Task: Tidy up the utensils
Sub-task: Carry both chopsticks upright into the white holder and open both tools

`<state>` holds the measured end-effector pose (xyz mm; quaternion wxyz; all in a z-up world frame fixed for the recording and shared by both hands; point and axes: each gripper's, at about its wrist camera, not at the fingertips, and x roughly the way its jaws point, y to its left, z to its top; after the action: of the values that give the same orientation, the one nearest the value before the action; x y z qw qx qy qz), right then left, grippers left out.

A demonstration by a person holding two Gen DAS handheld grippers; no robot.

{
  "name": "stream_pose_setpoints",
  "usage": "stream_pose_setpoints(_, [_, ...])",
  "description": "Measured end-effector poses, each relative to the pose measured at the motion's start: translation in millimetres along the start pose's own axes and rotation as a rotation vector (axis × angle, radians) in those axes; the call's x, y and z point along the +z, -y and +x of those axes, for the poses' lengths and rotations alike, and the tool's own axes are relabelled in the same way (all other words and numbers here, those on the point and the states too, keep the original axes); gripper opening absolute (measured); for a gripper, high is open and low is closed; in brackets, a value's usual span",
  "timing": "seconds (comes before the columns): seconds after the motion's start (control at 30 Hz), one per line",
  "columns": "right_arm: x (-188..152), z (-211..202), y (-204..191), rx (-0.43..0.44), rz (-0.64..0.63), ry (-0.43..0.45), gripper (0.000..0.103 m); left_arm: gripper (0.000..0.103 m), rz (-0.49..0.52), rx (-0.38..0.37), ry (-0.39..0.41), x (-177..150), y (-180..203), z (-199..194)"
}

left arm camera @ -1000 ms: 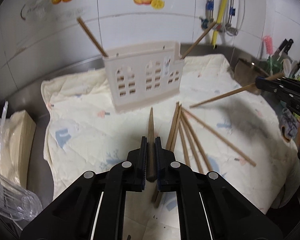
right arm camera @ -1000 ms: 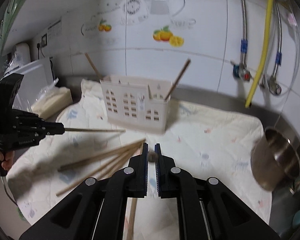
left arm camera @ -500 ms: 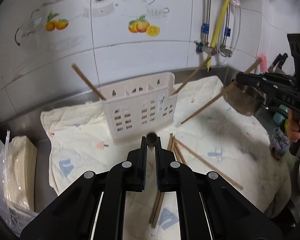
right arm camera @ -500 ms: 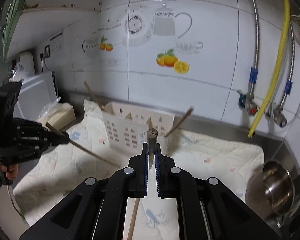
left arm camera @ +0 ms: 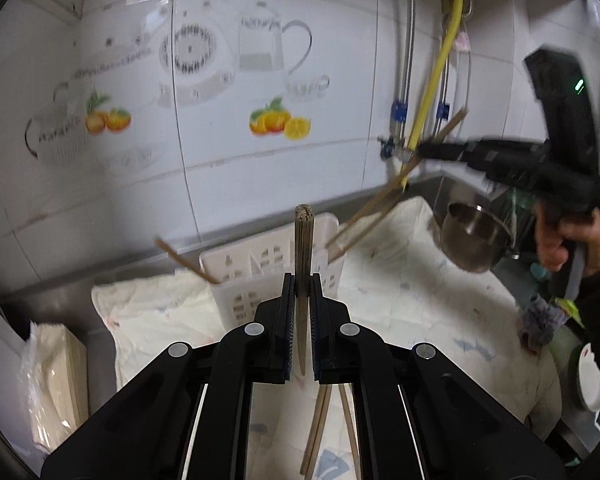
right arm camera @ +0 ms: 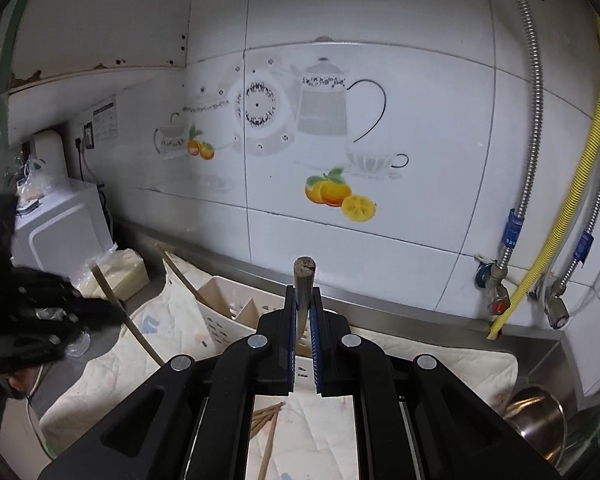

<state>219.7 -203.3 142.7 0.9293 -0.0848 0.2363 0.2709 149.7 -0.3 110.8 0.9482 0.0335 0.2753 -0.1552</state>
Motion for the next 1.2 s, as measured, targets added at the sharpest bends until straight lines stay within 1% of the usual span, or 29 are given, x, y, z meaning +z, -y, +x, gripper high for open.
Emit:
stream_pose_setpoints(0.17, [-1.2, 24.8, 2.4, -0.012, -0.007, -0.069, 0.006, 0.006, 0.020, 0.017, 0.075, 34.9, -1.7, -20.0])
stream_pose_setpoints(0.3, [-7.8, 40.0, 5.7, -0.004, 0.007, -0.097, 0.006, 0.006, 0.014, 0.047, 0.123, 64.2, -10.3, -26.2])
stream_pose_setpoints(0.4, [-12.9, 52.3, 6.8, -0.002, 0.008, -0.123, 0.006, 0.006, -0.013, 0.067, 0.144, 81.3, -21.4, -22.1])
stream_pose_setpoints(0.53, [-19.5, 66.4, 7.8, -0.001, 0.008, -0.154, 0.006, 0.006, -0.043, 0.108, 0.153, 93.4, -34.0, -7.5])
stream_pose_setpoints(0.6, [-22.0, 70.7, 7.9, -0.002, 0.006, -0.160, 0.006, 0.006, -0.070, 0.105, 0.146, 94.4, -39.6, 1.3])
stream_pose_setpoints(0.67, [-23.5, 73.8, 8.7, -0.001, 0.006, -0.163, 0.006, 0.006, -0.083, 0.116, 0.139, 93.2, -43.6, 9.3])
stream_pose_setpoints(0.8, [-24.8, 75.5, 10.8, -0.002, 0.010, -0.162, 0.006, 0.006, -0.097, 0.166, 0.118, 87.3, -51.9, 28.5])
stream_pose_setpoints(0.93, [-26.9, 75.9, 10.5, -0.003, 0.006, -0.159, 0.006, 0.006, -0.129, 0.167, 0.085, 76.8, -60.8, 46.7])
stream_pose_setpoints(1.2, [-28.0, 76.3, 10.2, -0.007, 0.004, -0.155, 0.007, 0.006, -0.164, 0.131, 0.012, 54.8, -67.4, 74.8])
